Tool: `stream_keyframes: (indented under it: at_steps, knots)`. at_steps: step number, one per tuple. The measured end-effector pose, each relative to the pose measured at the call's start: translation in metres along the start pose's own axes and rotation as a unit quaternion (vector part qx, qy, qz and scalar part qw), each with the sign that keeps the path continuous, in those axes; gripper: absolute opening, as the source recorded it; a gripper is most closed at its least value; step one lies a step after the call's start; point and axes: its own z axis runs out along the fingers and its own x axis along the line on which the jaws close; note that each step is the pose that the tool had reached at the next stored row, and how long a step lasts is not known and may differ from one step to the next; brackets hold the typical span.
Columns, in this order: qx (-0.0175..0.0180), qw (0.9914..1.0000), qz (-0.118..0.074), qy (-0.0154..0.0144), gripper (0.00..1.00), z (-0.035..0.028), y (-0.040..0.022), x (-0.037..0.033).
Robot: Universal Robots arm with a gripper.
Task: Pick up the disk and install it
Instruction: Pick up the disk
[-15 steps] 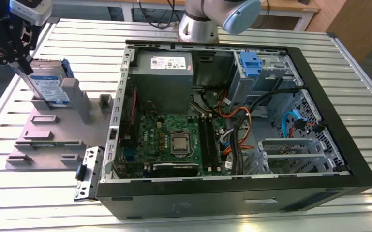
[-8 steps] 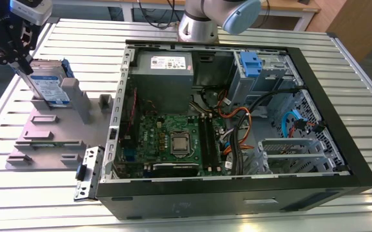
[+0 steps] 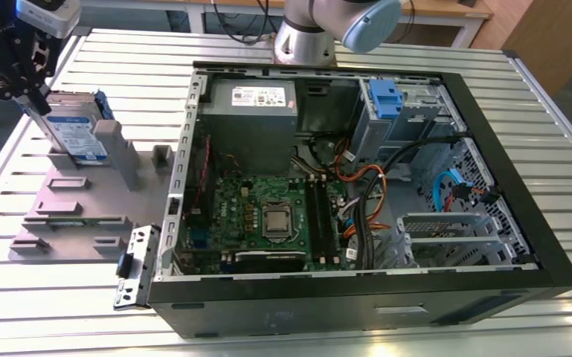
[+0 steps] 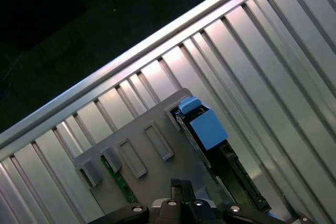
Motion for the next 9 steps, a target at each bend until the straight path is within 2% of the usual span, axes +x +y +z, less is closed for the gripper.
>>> stream_keyframes:
  at_steps: [9]
  knots:
    - [0.0001,0.99997,-0.008,0.0003,0.11,0.0,0.0,0.0]
